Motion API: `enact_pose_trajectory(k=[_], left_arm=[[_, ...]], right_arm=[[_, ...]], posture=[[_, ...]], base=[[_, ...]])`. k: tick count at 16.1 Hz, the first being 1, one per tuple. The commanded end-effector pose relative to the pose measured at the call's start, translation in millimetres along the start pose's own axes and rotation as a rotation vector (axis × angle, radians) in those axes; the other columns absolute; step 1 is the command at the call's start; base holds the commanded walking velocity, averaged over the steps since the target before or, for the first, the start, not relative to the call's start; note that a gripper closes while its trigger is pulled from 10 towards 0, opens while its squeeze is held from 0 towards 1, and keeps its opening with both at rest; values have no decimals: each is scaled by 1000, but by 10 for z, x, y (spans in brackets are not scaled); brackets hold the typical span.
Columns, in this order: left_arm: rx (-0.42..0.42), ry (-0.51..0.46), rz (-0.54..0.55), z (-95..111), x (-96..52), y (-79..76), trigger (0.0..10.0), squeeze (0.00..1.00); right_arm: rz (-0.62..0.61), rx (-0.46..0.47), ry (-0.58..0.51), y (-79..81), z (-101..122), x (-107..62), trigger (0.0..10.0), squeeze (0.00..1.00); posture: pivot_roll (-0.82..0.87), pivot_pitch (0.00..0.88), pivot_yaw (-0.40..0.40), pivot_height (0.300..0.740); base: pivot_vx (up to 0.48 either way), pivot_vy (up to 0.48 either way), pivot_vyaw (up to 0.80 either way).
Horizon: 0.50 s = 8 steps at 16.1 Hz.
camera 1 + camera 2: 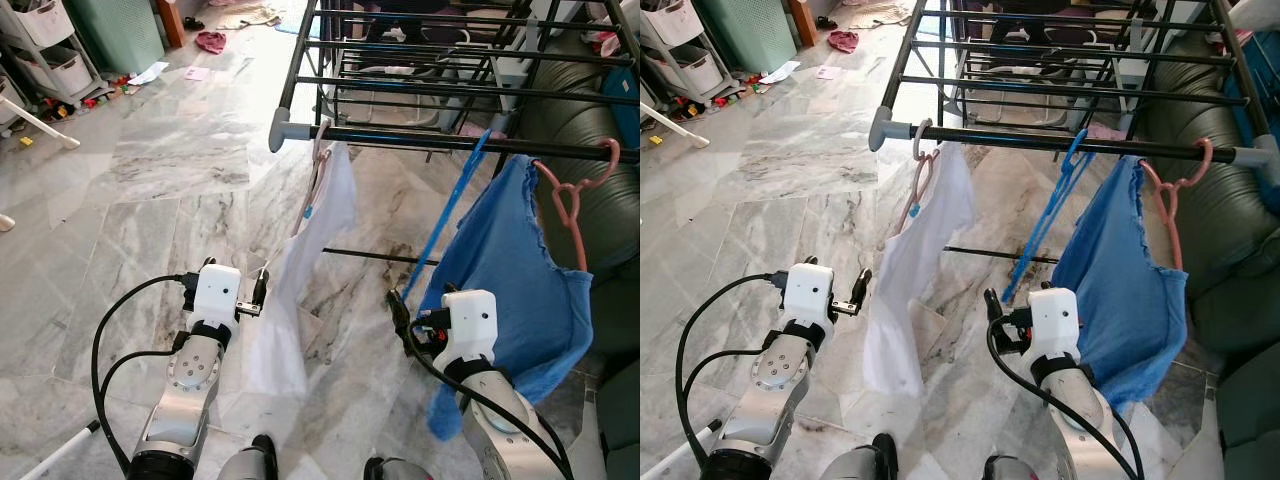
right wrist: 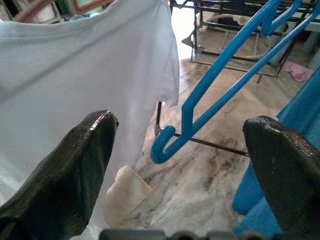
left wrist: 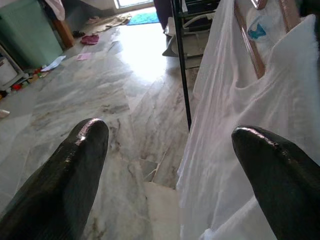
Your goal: Hang hanger
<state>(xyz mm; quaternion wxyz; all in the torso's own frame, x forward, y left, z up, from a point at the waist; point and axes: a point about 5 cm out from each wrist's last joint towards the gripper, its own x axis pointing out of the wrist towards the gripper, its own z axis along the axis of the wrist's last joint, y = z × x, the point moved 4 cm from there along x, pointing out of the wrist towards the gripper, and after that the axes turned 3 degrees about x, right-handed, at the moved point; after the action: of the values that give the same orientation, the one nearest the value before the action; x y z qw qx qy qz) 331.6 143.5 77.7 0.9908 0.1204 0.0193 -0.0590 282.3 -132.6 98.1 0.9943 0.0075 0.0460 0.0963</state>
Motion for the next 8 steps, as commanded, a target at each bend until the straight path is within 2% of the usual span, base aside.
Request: enact_pose_trajectory(k=[1,4,8], left_arm=[[2,31,-5,-73,-16,-15,10000,0],[3,27,-7,-54,-13,-6,10000,0],[12,36,-14,-71,-12,35,10000,0]], right_arm=[[17,5,-13,40,35,-3,10000,0],[-22,-8,-14,-4,26,33,10000,0],[-12,18,-7,68,-15,22,10000,0]], posture=[[-110,193,52,740],[-98,204,66,740],[-93,200,72,740]], base=[[-277,0,0],[-324,0,0],[-324,0,0]])
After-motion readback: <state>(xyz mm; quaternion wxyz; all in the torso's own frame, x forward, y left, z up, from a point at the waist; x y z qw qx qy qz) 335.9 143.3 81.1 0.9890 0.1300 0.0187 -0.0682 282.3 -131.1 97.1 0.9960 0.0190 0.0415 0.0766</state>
